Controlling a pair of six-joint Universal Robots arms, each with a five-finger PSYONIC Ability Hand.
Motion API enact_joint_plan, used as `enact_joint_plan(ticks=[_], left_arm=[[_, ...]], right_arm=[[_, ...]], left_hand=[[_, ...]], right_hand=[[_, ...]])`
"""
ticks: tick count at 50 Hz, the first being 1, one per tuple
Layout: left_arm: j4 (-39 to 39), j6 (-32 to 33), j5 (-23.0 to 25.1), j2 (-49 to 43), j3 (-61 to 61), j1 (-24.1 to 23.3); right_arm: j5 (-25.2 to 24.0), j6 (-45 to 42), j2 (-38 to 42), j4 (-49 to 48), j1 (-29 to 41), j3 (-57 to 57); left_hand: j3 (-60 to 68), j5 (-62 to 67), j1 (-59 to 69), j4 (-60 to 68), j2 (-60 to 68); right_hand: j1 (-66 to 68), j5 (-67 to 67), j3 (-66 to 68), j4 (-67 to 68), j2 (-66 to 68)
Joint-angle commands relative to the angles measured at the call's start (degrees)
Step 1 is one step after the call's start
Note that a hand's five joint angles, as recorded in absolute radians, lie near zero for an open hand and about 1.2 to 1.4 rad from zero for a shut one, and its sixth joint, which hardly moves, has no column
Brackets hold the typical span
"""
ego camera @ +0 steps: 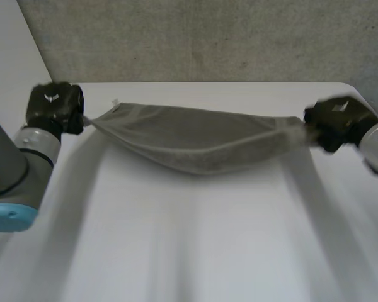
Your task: Fold the towel.
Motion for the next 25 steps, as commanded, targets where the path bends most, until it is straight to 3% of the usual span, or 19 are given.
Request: enact_joint_plan(ticks=[1, 6, 14, 18, 25], left_arm=[[-7.21, -0.42, 3.19, 13.87, 2.01, -0.51], [-11.69, -0.51, 3.37, 21.35, 6.04, -0.59], [-18.29, -0.6, 5.56, 23.39, 13.34, 0.37], [-18.57, -0.6, 5.74, 19.52, 14.85, 0.37], [-18.74, -0.51, 5.39, 1.99, 22.21, 0.29]], right_arm=[[-0.65, 1.35, -11.11, 2.46, -1.37, -7.19], [-0.91, 4.16, -16.37, 6.4, -1.46, -18.06], [-2.31, 3.73, -13.58, 11.08, -1.63, -25.12], [-3.11, 3.46, -8.21, 10.9, -1.37, -24.94], [-2.32, -2.23, 6.61, 10.38, 1.0, -26.43]], left_hand=[[2.94, 3.64, 5.07, 2.18, 2.75], [2.94, 3.64, 5.07, 2.18, 2.75], [2.94, 3.64, 5.07, 2.18, 2.75], [2.94, 3.64, 5.07, 2.18, 2.75], [2.94, 3.64, 5.07, 2.18, 2.75]], right_hand=[[3.43, 3.36, 4.28, 3.56, 4.05], [3.43, 3.36, 4.28, 3.56, 4.05], [3.43, 3.36, 4.28, 3.56, 4.05], [3.43, 3.36, 4.28, 3.56, 4.05], [3.43, 3.36, 4.28, 3.56, 4.05]])
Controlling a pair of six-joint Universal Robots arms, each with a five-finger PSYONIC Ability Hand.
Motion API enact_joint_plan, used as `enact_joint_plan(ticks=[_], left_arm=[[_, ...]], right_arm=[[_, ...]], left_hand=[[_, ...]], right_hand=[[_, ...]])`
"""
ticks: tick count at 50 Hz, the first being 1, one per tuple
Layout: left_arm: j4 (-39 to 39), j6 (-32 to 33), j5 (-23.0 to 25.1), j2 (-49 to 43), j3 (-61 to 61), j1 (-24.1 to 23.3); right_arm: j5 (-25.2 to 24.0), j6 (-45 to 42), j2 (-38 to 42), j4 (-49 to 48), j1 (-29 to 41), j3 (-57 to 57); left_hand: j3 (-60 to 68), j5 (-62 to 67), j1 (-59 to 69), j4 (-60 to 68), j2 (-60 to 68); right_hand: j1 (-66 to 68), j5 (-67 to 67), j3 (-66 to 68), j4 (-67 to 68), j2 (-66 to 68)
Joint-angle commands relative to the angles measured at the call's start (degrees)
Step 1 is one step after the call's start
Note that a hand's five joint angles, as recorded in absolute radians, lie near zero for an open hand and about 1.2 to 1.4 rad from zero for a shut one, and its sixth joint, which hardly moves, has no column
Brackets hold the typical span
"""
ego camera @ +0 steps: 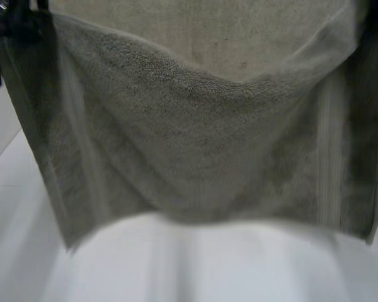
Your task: Fold the towel.
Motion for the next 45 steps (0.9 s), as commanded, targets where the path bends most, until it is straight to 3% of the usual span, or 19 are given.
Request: enact_joint_plan(ticks=[1, 6, 10, 12, 16, 22, 30, 39, 45], left_arm=[[0.1, 0.09, -0.32, -14.9, 6.09, -0.04], [0.27, 0.36, -0.41, -31.56, 18.88, -1.0], [0.8, 0.36, -0.67, -38.1, 27.53, -1.09], [1.94, 0.01, -1.63, -42.13, 37.85, -1.26], [3.78, -1.22, -3.91, -43.63, 47.96, -1.79], [8.17, -5.96, -5.6, -41.71, 57.41, -2.14], [11.17, -6.23, -5.33, -38.1, 49.97, -2.5], [13.11, -6.06, -5.16, -38.19, 32.19, -2.41], [19.96, -5.8, -4.72, -40.03, 15.76, -2.15]], right_arm=[[0.45, -5.29, 13.67, -0.8, 2.09, -0.95], [2.3, -7.66, 23.07, -5.28, 4.2, -6.75], [7.38, -7.48, 30.79, -13.51, 6.04, -15.77], [8.98, -7.48, 32.3, -16.53, 6.57, -19.41], [11.96, -4.69, 33.36, -25.47, 6.92, -30.1], [11.88, 0.34, 31.69, -31.29, 6.66, -34.44], [9.24, 1.31, 30.72, -32.7, 6.66, -30.22], [3.89, 1.66, 30.81, -33.49, 5.96, -10.57], [0.2, 1.13, 32.3, -37.25, 4.38, 4.72]], left_hand=[[2.94, 3.2, 5.0, 2.18, 2.74], [2.94, 3.2, 5.0, 2.18, 2.74], [2.94, 3.2, 5.0, 2.18, 2.74], [2.94, 3.2, 5.0, 2.18, 2.74], [2.94, 3.2, 5.0, 2.18, 2.74], [2.94, 3.2, 5.0, 2.18, 2.74], [2.94, 3.2, 5.0, 2.18, 2.74], [2.94, 3.2, 5.0, 2.18, 2.74], [2.94, 3.2, 5.0, 2.18, 2.74]], right_hand=[[3.34, 3.32, 3.72, 3.4, 4.05], [3.34, 3.32, 3.72, 3.4, 4.05], [3.34, 3.32, 3.72, 3.4, 4.05], [3.34, 3.32, 3.72, 3.4, 4.05], [3.34, 3.32, 3.72, 3.4, 4.05], [3.34, 3.32, 3.72, 3.4, 4.05], [3.34, 3.32, 3.72, 3.4, 4.05], [3.34, 3.32, 3.72, 3.4, 4.05], [3.34, 3.32, 3.72, 3.4, 4.05]])
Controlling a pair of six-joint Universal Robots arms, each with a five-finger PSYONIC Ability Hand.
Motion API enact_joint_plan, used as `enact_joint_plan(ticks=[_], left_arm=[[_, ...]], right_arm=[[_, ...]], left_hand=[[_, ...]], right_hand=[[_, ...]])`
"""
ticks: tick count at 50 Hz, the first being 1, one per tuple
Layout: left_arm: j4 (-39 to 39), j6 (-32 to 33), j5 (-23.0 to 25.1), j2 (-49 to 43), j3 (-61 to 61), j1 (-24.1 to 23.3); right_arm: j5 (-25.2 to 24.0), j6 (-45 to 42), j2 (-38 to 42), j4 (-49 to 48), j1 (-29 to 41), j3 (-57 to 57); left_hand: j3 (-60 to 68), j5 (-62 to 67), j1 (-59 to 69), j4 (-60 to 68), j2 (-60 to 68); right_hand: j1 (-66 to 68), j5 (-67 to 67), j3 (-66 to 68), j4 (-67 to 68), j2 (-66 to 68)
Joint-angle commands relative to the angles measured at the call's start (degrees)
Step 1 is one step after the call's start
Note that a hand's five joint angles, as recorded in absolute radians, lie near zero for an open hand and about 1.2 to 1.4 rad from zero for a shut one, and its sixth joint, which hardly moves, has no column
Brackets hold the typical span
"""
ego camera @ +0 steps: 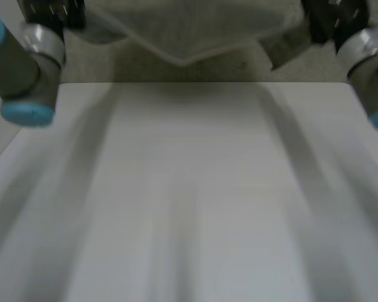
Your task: Fold the towel.
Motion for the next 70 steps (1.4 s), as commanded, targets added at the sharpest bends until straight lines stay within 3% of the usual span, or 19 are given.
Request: enact_joint_plan(ticks=[1, 10, 15, 21, 23, 26, 46, 51, 56, 62, 70], left_arm=[[8.33, 0.47, 1.17, -2.76, -19.57, 0.36], [11.52, 4.16, 3.2, -3.12, -31.39, 0.98], [10.99, 8.02, 3.2, 0.39, -36.82, 2.2], [11.08, 7.85, 3.28, 2.59, -40.44, 2.74], [11.34, 7.85, 3.28, 3.3, -42.19, 2.74], [11.43, 7.85, 3.28, 3.3, -42.81, 2.74], [11.43, 7.41, 2.93, 3.39, -42.99, 3.18], [11.43, 7.41, 2.93, 3.47, -42.99, 3.7], [10.99, 7.41, 3.02, 3.74, -42.9, 4.49], [9.24, 7.5, 3.02, 6.72, -43.42, 5.46], [3.26, 7.5, 3.37, 13.83, -47.11, 7.83]], right_arm=[[-4.63, -0.74, 1.99, -6.17, -1.64, 19.67], [-4.55, -4.08, 1.91, -14.45, -2.87, 32.72], [-4.11, -6.81, 1.56, -11.82, -3.84, 35.36], [-2.0, -8.57, 1.56, -5.24, -4.37, 35.36], [-1.12, -8.57, 1.64, -3.47, -4.37, 35.09], [-0.68, -8.57, 1.64, -3.38, -4.28, 35.09], [-0.33, -8.83, 1.03, -3.12, -3.67, 36.67], [-0.33, -8.83, 0.76, -3.12, -3.67, 37.03], [-0.68, -8.92, 0.33, -2.85, -3.67, 37.03], [-1.29, -9.18, -1.52, -2.32, -4.19, 37.29], [-2.09, -9.18, -11.01, 2.95, -6.04, 40.63]], left_hand=[[2.92, 3.19, 4.65, 2.17, 2.74], [2.92, 3.19, 4.65, 2.17, 2.74], [2.92, 3.19, 4.65, 2.17, 2.74], [2.92, 3.19, 4.65, 2.17, 2.74], [2.92, 3.19, 4.65, 2.17, 2.74], [2.92, 3.19, 4.65, 2.17, 2.74], [2.92, 3.19, 4.65, 2.17, 2.74], [2.92, 3.19, 4.65, 2.17, 2.74], [2.92, 3.19, 4.65, 2.17, 2.74], [2.92, 3.19, 4.65, 2.17, 2.74], [2.92, 3.19, 4.65, 2.17, 2.74]], right_hand=[[3.26, 3.3, 3.68, 3.27, 4.03], [3.26, 3.3, 3.68, 3.27, 4.03], [3.26, 3.3, 3.68, 3.27, 4.03], [3.26, 3.3, 3.68, 3.27, 4.03], [-13.39, -13.35, -12.97, -13.38, -12.62], [-24.07, -24.03, -23.65, -24.06, -23.3], [-29.99, -29.95, -29.57, -29.97, -29.21], [-26.62, -26.58, -26.2, -26.61, -25.85], [3.23, 3.27, 3.65, 3.24, 4.0], [3.26, 3.3, 3.68, 3.27, 4.03], [3.26, 3.3, 3.68, 3.27, 4.03]])
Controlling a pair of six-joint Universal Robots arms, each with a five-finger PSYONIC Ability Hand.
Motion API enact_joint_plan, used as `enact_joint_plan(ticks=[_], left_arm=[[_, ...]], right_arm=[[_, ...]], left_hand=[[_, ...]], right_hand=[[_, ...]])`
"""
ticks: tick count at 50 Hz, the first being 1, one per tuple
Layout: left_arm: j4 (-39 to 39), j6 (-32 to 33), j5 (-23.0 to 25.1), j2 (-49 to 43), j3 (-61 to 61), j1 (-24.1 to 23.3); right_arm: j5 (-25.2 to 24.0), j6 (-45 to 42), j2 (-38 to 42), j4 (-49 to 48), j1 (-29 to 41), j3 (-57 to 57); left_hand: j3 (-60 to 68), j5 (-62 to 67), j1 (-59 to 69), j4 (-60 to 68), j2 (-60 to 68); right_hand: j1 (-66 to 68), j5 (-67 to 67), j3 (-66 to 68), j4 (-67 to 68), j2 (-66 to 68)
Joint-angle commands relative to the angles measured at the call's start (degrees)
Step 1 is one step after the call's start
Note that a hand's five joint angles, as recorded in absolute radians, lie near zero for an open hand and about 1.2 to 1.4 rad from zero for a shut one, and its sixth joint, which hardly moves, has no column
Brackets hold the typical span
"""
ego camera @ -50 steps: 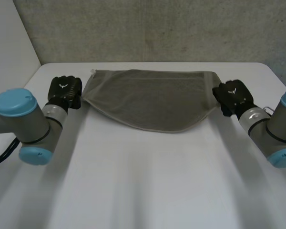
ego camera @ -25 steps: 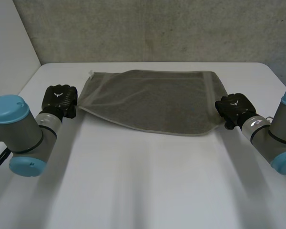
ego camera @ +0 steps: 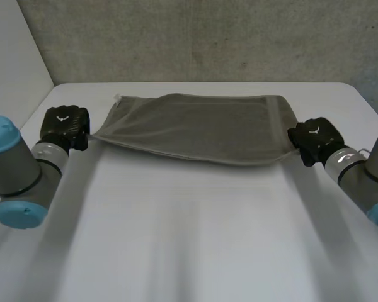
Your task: Fold the towel.
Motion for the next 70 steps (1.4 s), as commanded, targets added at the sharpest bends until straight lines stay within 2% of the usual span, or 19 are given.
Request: enact_joint_plan(ticks=[1, 5, 10, 13, 15, 19, 24, 30, 33, 36, 40, 41, 44, 46, 48, 52, 60, 70], left_arm=[[-4.81, 0.02, 0.29, 6.12, -3.25, 2.09], [-6.39, -0.07, 2.56, 12.95, -8.24, 3.41], [-8.41, -0.25, 7.13, 21.65, -15.09, 3.41], [-10.43, -0.16, 9.33, 28.24, -19.05, 2.89], [-11.65, -0.16, 10.04, 31.49, -20.63, 2.8], [-16.05, -0.16, 11.62, 40.46, -23.02, 3.41], [-19.57, 0.02, 12.76, 43.3, -22.15, 4.81], [-20.28, 0.19, 13.91, 42.6, -19.52, 8.5], [-19.84, 0.02, 15.48, 39.02, -17.85, 9.56], [-19.66, -0.07, 16.28, 35.92, -16.7, 9.65], [-19.49, -0.25, 16.37, 25.06, -9.87, 8.25], [-19.49, -0.16, 16.28, 20.93, -7.06, 7.03], [-19.58, -0.16, 16.11, 16.85, -3.86, 5.08], [-20.01, -0.16, 15.76, 9.76, 2.52, 2.63], [-19.93, -0.16, 15.58, 6.86, 5.08, 2.36], [-19.75, -0.16, 15.32, -0.27, 11.58, 1.75], [-19.49, -0.07, 14.35, -8.8, 20.82, 0.78], [-19.31, -0.07, 13.21, -16.1, 29.0, 0.42]], right_arm=[[-1.39, -0.05, -8.52, 5.79, -3.04, 3.18], [-3.86, 0.04, -12.67, 9.42, -5.34, 4.95], [-10.7, 0.13, -23.1, 16.78, -8.41, 9.86], [-11.95, 0.13, -25.68, 18.73, -9.21, 11.1], [-13.7, 0.39, -30.84, 22.75, -10.26, 12.77], [-15.02, 0.48, -35.79, 26.38, -11.85, 13.48], [-16.25, -0.31, -40.62, 31.56, -15.53, 12.51], [-17.13, -1.28, -40.44, 31.65, -17.38, 11.19], [-17.66, -2.95, -38.07, 31.12, -17.47, 10.93], [-17.31, -5.49, -31.69, 29.55, -16.77, 9.44], [-15.03, -6.99, -22.11, 28.75, -14.58, 3.65], [-15.02, -6.99, -22.08, 28.75, -14.57, 3.63], [-11.88, -7.34, -15.87, 28.58, -10.64, -1.35], [-10.1, -7.43, -12.85, 28.66, -8.77, -4.01], [-6.78, -7.61, -7.77, 28.58, -7.02, -8.47], [-5.71, -7.35, -3.62, 28.05, -6.57, -12.54], [-4.92, -6.73, 4.38, 23.92, -4.64, -19.66], [-1.14, -4.62, 12.37, 17.59, -3.5, -27.73]], left_hand=[[2.92, 3.19, 4.65, 2.17, 2.74], [2.92, 3.19, 4.65, 2.17, 2.74], [2.92, 3.19, 4.65, 2.17, 2.74], [2.92, 3.19, 4.65, 2.17, 2.74], [2.92, 3.19, 4.65, 2.17, 2.74], [2.92, 3.19, 4.65, 2.17, 2.74], [2.92, 3.19, 4.65, 2.17, 2.74], [2.92, 3.19, 4.65, 2.17, 2.74], [2.92, 3.19, 4.65, 2.17, 2.74], [2.92, 3.19, 4.65, 2.17, 2.74], [2.92, 3.19, 4.65, 2.17, 2.74], [2.92, 3.19, 4.65, 2.17, 2.74], [2.92, 3.19, 4.65, 2.17, 2.74], [2.92, 3.19, 4.65, 2.17, 2.74], [2.92, 3.19, 4.65, 2.17, 2.74], [2.92, 3.19, 4.65, 2.17, 2.74], [2.92, 3.19, 4.65, 2.17, 2.74], [2.92, 3.19, 4.65, 2.17, 2.74]], right_hand=[[3.52, 3.29, 3.62, 3.49, 4.83], [3.52, 3.29, 3.62, 3.49, 4.83], [3.52, 3.29, 3.62, 3.49, 4.83], [3.52, 3.29, 3.62, 3.49, 4.83], [3.52, 3.29, 3.62, 3.49, 4.83], [3.52, 3.29, 3.62, 3.49, 4.83], [3.52, 3.29, 3.62, 3.49, 4.83], [3.52, 3.29, 3.62, 3.49, 4.83], [3.52, 3.29, 3.62, 3.49, 4.83], [3.52, 3.29, 3.62, 3.49, 4.83], [3.52, 3.29, 3.62, 3.49, 4.83], [3.52, 3.29, 3.62, 3.49, 4.83], [3.52, 3.29, 3.62, 3.49, 4.83], [3.52, 3.29, 3.62, 3.49, 4.83], [3.52, 3.29, 3.62, 3.49, 4.83], [3.52, 3.29, 3.62, 3.49, 4.83], [3.52, 3.29, 3.62, 3.49, 4.83], [3.52, 3.29, 3.62, 3.49, 4.83]])
